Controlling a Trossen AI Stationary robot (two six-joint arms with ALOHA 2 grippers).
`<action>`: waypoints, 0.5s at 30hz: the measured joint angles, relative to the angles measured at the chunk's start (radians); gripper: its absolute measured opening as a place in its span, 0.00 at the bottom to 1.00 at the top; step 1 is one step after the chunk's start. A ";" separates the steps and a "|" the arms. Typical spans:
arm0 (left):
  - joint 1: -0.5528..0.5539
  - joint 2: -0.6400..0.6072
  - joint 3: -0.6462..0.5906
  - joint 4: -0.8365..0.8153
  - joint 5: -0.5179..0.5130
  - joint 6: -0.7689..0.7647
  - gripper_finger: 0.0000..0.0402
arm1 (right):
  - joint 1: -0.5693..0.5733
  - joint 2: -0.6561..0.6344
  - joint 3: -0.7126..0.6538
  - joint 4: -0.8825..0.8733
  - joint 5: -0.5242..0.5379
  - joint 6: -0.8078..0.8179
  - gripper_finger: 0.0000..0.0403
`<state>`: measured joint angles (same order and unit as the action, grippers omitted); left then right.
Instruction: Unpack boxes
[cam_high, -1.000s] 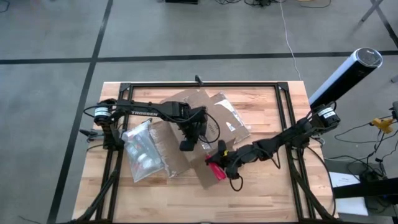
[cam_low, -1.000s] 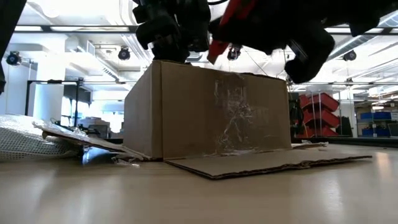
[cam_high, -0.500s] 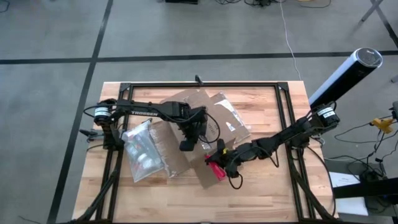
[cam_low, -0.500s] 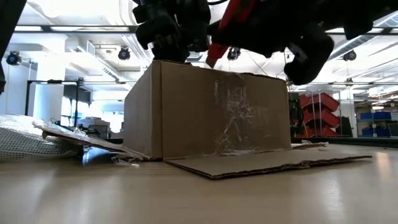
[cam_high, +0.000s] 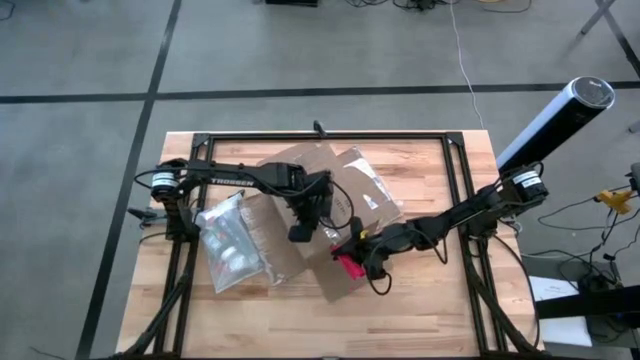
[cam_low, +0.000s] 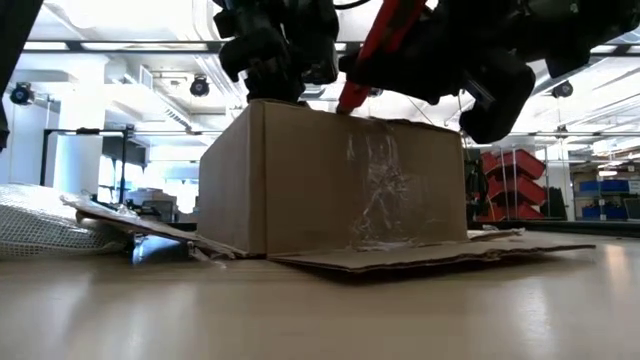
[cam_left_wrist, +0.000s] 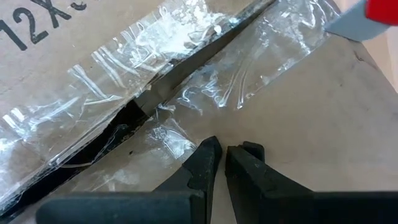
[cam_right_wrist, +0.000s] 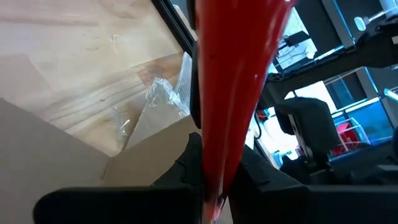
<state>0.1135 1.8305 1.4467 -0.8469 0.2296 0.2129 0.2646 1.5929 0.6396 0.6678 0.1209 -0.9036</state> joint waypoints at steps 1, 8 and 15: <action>0.000 0.000 0.000 -0.001 0.000 0.007 0.07 | 0.000 0.000 -0.002 0.001 0.002 0.002 0.04; 0.000 0.000 0.000 -0.022 0.005 0.030 0.06 | 0.005 -0.002 -0.005 -0.019 0.041 0.004 0.04; -0.002 -0.001 -0.004 -0.036 0.006 0.057 0.06 | 0.006 -0.027 -0.006 -0.113 0.136 0.015 0.04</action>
<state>0.1119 1.8294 1.4429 -0.8829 0.2356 0.2695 0.2703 1.5657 0.6338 0.5550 0.2567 -0.8883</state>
